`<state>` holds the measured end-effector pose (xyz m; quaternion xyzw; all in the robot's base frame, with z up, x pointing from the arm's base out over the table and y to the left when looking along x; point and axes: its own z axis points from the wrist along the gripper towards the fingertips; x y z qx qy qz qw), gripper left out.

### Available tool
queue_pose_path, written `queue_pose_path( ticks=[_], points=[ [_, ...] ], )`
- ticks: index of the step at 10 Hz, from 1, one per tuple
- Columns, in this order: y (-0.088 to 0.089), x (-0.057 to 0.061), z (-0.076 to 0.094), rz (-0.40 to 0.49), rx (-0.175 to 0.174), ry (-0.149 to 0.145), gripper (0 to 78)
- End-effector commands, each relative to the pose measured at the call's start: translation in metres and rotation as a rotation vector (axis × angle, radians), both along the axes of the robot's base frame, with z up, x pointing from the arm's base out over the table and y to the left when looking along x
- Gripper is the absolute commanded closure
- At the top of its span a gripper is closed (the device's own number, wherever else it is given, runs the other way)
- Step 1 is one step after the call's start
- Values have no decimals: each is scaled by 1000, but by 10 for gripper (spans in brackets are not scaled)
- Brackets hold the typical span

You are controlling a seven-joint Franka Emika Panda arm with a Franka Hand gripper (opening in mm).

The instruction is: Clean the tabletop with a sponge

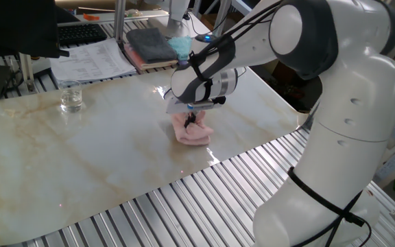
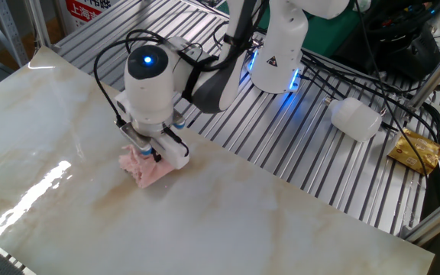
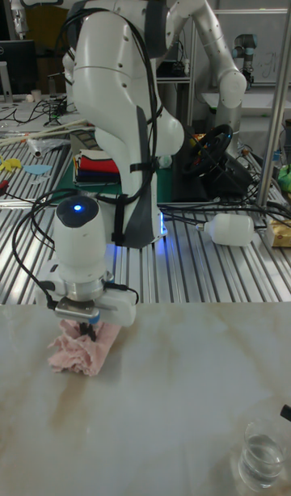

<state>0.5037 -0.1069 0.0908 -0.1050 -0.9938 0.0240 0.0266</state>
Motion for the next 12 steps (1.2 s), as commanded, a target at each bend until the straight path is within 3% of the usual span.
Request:
queue_pose_path(
  ticks=[1, 3, 4, 6, 7, 9, 11, 12],
  points=[
    [-20, 16, -9, 47, -17, -10, 764],
    [-36, 28, -9, 73, -16, -18, 764],
    [-50, 42, -5, 99, -19, -21, 764],
    [-68, 58, 4, 133, -45, -13, 764],
    [-91, 68, 6, 159, -49, -15, 764],
    [-110, 73, 3, 177, -38, -24, 764],
    [-107, 75, 6, 172, -39, -17, 764],
    [-95, 75, 11, 159, -39, -15, 764]
  ],
)
